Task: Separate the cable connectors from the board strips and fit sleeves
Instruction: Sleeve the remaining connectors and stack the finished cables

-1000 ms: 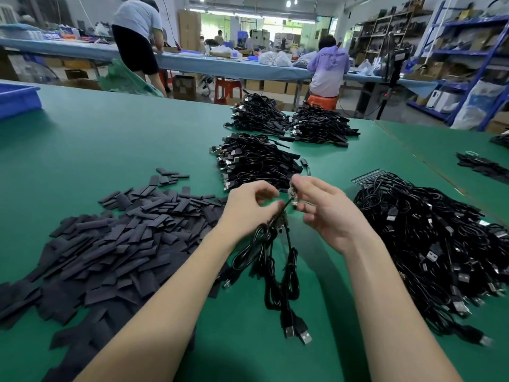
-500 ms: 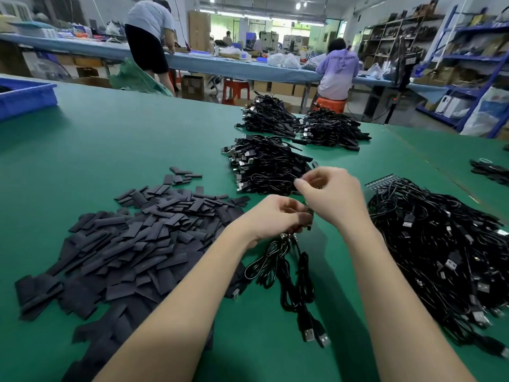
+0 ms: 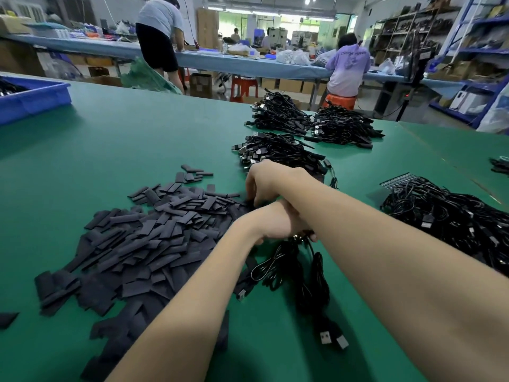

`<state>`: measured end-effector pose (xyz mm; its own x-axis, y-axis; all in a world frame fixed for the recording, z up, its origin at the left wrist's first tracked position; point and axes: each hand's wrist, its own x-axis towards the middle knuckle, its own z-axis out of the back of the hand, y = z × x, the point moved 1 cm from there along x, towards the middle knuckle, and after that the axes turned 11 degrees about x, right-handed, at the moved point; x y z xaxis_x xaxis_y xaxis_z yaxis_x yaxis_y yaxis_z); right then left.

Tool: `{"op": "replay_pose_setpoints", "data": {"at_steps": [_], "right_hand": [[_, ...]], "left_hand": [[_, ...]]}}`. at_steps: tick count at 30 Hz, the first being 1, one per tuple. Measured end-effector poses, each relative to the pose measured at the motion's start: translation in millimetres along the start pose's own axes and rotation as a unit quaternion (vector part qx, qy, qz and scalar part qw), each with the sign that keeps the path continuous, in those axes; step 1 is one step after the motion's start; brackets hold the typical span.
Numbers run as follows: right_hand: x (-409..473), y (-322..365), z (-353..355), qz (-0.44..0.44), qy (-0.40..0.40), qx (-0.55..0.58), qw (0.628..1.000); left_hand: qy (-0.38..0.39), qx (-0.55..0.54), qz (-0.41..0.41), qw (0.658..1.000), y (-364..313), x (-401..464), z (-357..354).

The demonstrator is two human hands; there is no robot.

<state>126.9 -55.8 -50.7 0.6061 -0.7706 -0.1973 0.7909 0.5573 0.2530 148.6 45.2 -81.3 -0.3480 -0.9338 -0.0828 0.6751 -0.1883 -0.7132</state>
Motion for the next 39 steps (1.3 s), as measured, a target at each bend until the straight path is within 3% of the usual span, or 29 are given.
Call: {"op": "replay_pose_setpoints", "data": {"at_steps": [3,7,10,12,16,24,27,36,39], "right_hand": [[-1.2,-7.6,8.1,0.009,0.001,-0.002,1.000],[-13.6,-34.6,26.4,-0.010,0.051,0.119,0.992],[-33.6,-65.6,32.5,-0.019,-0.038,0.277,0.960],[-50.4,-84.2,27.5,-0.023,-0.098,0.446,0.889],[-86.7,-103.3,3.6,0.006,-0.156,0.710,0.686],[-114.7,-90.9,-30.9,0.065,-0.230,0.846,0.476],[-114.9,-84.6,-32.6,0.088,-0.239,0.859,0.445],[-114.5,-85.6,-34.1,0.098,-0.264,0.867,0.411],[-115.7,-85.5,-33.7,0.100,-0.263,0.865,0.415]], "left_hand": [[0.001,-0.093,-0.029,0.995,-0.1,0.5,9.5],[-0.017,-0.156,-0.027,0.987,-2.1,2.0,22.5],[-0.031,-0.220,-0.031,0.975,-4.6,-0.2,25.6],[-0.043,-0.245,-0.039,0.968,-6.9,-0.7,27.7],[-0.042,-0.287,-0.042,0.956,-13.7,-2.9,32.7],[-0.055,-0.228,-0.022,0.972,-18.7,-1.4,27.2],[-0.065,-0.255,-0.014,0.965,-15.7,1.1,24.5],[-0.048,-0.286,-0.023,0.957,-7.5,5.3,22.9],[-0.041,-0.292,-0.031,0.955,-7.3,4.9,21.9]]}}
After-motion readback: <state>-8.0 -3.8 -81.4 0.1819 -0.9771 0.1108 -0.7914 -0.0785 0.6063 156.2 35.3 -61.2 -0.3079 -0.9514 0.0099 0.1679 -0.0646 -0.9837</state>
